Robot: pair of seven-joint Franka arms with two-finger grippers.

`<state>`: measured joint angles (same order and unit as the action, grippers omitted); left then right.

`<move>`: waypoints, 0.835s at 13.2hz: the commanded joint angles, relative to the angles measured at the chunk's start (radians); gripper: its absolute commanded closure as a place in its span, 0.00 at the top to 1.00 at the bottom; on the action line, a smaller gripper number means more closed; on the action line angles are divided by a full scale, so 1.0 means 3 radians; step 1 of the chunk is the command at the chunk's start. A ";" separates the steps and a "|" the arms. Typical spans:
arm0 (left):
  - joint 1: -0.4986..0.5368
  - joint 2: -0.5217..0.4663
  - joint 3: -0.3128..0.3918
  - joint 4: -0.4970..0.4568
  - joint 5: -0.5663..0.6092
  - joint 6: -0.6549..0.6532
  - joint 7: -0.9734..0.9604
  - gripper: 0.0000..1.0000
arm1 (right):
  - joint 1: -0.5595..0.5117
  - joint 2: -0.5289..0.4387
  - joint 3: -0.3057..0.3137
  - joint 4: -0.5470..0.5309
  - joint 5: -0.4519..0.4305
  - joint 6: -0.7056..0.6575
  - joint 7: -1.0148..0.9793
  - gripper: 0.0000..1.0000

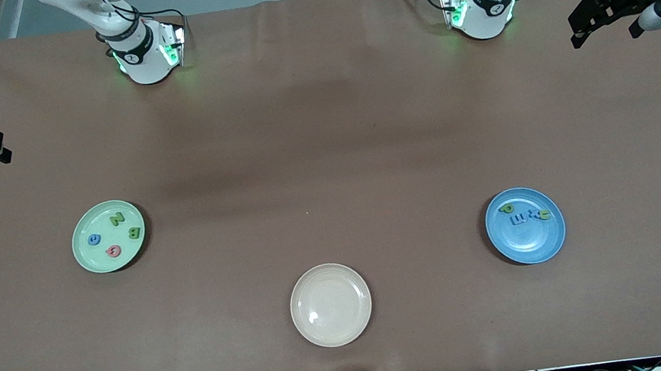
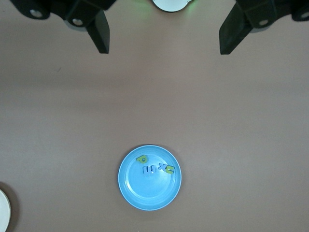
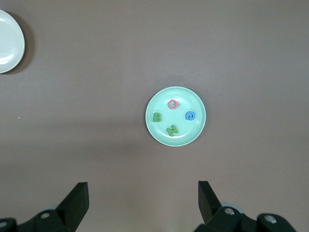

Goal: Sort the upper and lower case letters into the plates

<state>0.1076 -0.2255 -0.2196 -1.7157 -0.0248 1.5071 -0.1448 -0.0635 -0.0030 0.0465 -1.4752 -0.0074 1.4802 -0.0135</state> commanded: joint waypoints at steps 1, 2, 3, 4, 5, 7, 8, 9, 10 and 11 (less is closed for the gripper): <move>0.0005 0.0041 -0.0004 0.0069 -0.0020 -0.0074 0.0022 1.00 | -0.0018 0.0015 -0.0007 0.0049 0.0009 0.0010 0.0014 1.00; 0.0004 0.0041 -0.0004 0.0069 -0.0020 -0.0079 0.0027 1.00 | -0.0013 0.0015 -0.0007 0.0049 0.0014 0.0016 0.0014 1.00; 0.0015 0.0036 0.0006 0.0074 -0.0020 -0.0079 0.0033 1.00 | -0.0013 0.0015 -0.0007 0.0049 0.0014 0.0016 0.0014 1.00; 0.0060 0.0031 0.0011 0.0089 -0.0025 -0.0079 0.0038 1.00 | -0.0013 0.0015 -0.0007 0.0049 0.0014 0.0016 0.0014 1.00; 0.0096 0.0041 0.0011 0.0145 -0.0025 -0.0079 -0.0003 1.00 | -0.0013 0.0015 -0.0007 0.0049 0.0014 0.0016 0.0014 1.00; 0.0107 0.0041 0.0011 0.0151 -0.0025 -0.0079 -0.0008 1.00 | -0.0013 0.0015 -0.0007 0.0049 0.0014 0.0016 0.0009 1.00; 0.0137 0.0041 0.0011 0.0151 -0.0025 -0.0079 -0.0008 1.00 | -0.0013 0.0015 -0.0007 0.0049 0.0014 0.0016 0.0014 1.00; 0.0137 0.0041 0.0011 0.0151 -0.0025 -0.0079 -0.0008 1.00 | -0.0013 0.0015 -0.0007 0.0049 0.0014 0.0016 0.0014 1.00; 0.0132 0.0051 0.0011 0.0146 -0.0020 -0.0079 -0.0008 1.00 | -0.0013 0.0015 -0.0007 0.0049 0.0014 0.0021 0.0014 1.00; 0.0132 0.0066 0.0006 0.0151 -0.0020 -0.0079 -0.0008 1.00 | -0.0013 0.0015 -0.0007 0.0049 0.0014 0.0021 0.0014 1.00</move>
<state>0.1435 -0.2204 -0.2147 -1.6951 -0.0248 1.5024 -0.1448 -0.0638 -0.0030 0.0434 -1.4751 -0.0073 1.4879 -0.0134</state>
